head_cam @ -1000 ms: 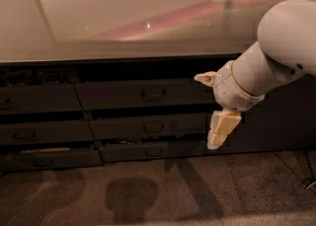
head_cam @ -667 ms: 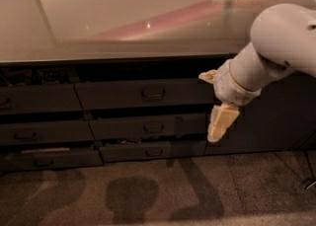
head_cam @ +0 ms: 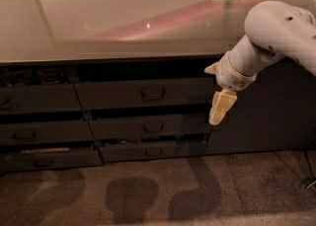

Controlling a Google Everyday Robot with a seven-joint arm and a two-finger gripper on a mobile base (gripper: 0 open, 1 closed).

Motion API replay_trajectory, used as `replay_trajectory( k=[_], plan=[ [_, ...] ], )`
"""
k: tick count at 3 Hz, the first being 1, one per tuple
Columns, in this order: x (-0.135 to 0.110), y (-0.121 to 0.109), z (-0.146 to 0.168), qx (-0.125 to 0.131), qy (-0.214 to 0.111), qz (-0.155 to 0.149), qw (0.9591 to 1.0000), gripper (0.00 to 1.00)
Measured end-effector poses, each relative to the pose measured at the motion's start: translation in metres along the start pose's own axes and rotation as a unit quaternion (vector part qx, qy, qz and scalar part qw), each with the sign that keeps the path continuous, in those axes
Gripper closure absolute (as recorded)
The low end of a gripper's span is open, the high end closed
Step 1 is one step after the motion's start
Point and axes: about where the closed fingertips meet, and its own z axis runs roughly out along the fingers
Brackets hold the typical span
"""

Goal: Open top drawer

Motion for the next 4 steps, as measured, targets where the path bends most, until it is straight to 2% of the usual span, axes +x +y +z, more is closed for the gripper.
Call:
replay_trajectory(
  k=[1,2,3,4],
  plan=[
    [0.003,-0.005,0.004,0.0,0.001,0.009,1.0,0.0],
    [0.018,-0.033,0.022,-0.014,0.033,0.034,0.9988,0.0],
    [0.019,-0.085,0.032,-0.015,0.064,0.052,0.9965,0.0],
    [0.014,-0.099,0.024,-0.001,0.059,0.051,0.9969,0.0]
  ],
)
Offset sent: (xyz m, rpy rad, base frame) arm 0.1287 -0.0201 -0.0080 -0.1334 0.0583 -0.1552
